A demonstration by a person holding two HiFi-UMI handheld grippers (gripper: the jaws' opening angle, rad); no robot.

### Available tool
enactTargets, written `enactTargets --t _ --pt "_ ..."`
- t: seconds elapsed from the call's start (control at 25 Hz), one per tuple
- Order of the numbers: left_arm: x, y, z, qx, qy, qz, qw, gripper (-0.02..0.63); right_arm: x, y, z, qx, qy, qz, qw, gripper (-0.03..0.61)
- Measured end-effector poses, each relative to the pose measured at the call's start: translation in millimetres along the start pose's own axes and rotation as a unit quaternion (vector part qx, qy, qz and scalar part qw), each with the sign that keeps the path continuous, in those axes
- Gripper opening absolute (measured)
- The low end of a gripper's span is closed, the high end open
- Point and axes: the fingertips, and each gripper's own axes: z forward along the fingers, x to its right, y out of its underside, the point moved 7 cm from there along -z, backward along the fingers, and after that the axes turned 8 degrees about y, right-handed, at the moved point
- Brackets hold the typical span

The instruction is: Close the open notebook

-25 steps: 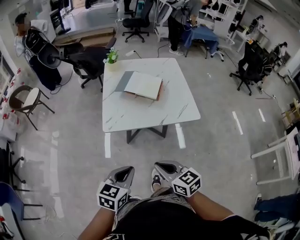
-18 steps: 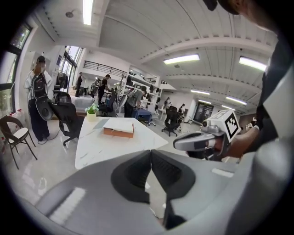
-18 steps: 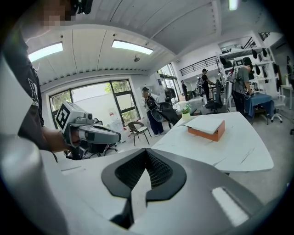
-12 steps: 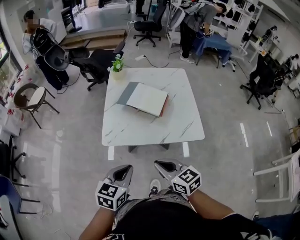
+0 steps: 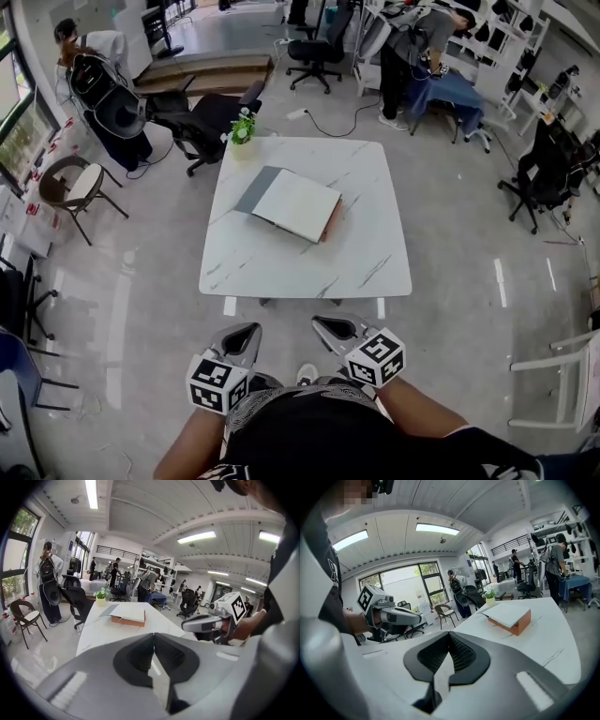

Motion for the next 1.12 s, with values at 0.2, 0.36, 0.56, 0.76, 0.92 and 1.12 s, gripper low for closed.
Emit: enactTargets --t 0.2,0.36,0.56,0.76,0.92,1.12 --pt "4 -3 7 -0.015 -0.008 0.0 0.9999 0.058 10 5 -1 -0.009 -0.009 0.007 1.0 0.0" --pt "5 -8 13 -0.02 -0.007 0.007 0.9998 0.058 15 3 0 -0.008 -0.013 0.009 1.0 0.0" --pt "0 -8 18 -0.024 -0.001 0.004 0.9997 0.058 21 0 7 -0.003 -0.007 0.017 1.0 0.0" --pt "-14 -12 30 -0.023 0.009 0.0 0.9997 0.058 24 -2 17 -0.007 0.001 0.022 1.0 0.0" --pt "-28 -26 38 -0.016 0.015 0.002 0.9998 0.058 29 -12 26 -0.008 0.009 0.021 1.0 0.0" --pt "-54 -39 48 -0.012 0.022 0.0 0.9997 0.058 38 -27 48 -0.007 0.018 0.02 1.0 0.0"
